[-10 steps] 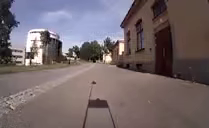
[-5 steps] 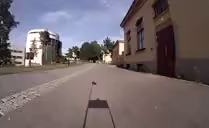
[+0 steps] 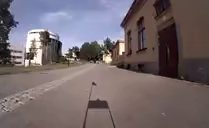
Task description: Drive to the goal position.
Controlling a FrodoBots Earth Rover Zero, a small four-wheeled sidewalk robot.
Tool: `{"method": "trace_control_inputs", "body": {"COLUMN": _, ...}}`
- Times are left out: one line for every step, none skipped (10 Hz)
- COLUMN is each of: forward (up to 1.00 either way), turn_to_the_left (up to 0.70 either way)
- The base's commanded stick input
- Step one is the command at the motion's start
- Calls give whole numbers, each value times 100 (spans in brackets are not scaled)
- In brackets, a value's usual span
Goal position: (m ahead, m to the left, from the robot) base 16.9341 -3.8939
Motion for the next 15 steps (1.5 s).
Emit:
{"method": "trace_control_inputs", "body": {"forward": 45, "turn_to_the_left": 0}}
{"method": "trace_control_inputs", "body": {"forward": 45, "turn_to_the_left": 0}}
{"method": "trace_control_inputs", "body": {"forward": 45, "turn_to_the_left": 0}}
{"method": "trace_control_inputs", "body": {"forward": 45, "turn_to_the_left": 0}}
{"method": "trace_control_inputs", "body": {"forward": 45, "turn_to_the_left": 0}}
{"method": "trace_control_inputs", "body": {"forward": 45, "turn_to_the_left": 0}}
{"method": "trace_control_inputs", "body": {"forward": 45, "turn_to_the_left": 0}}
{"method": "trace_control_inputs", "body": {"forward": 45, "turn_to_the_left": 0}}
{"method": "trace_control_inputs", "body": {"forward": 45, "turn_to_the_left": 0}}
{"method": "trace_control_inputs", "body": {"forward": 45, "turn_to_the_left": 0}}
{"method": "trace_control_inputs", "body": {"forward": 45, "turn_to_the_left": 0}}
{"method": "trace_control_inputs", "body": {"forward": 45, "turn_to_the_left": 0}}
{"method": "trace_control_inputs", "body": {"forward": 45, "turn_to_the_left": 0}}
{"method": "trace_control_inputs", "body": {"forward": 45, "turn_to_the_left": 0}}
{"method": "trace_control_inputs", "body": {"forward": 45, "turn_to_the_left": 0}}
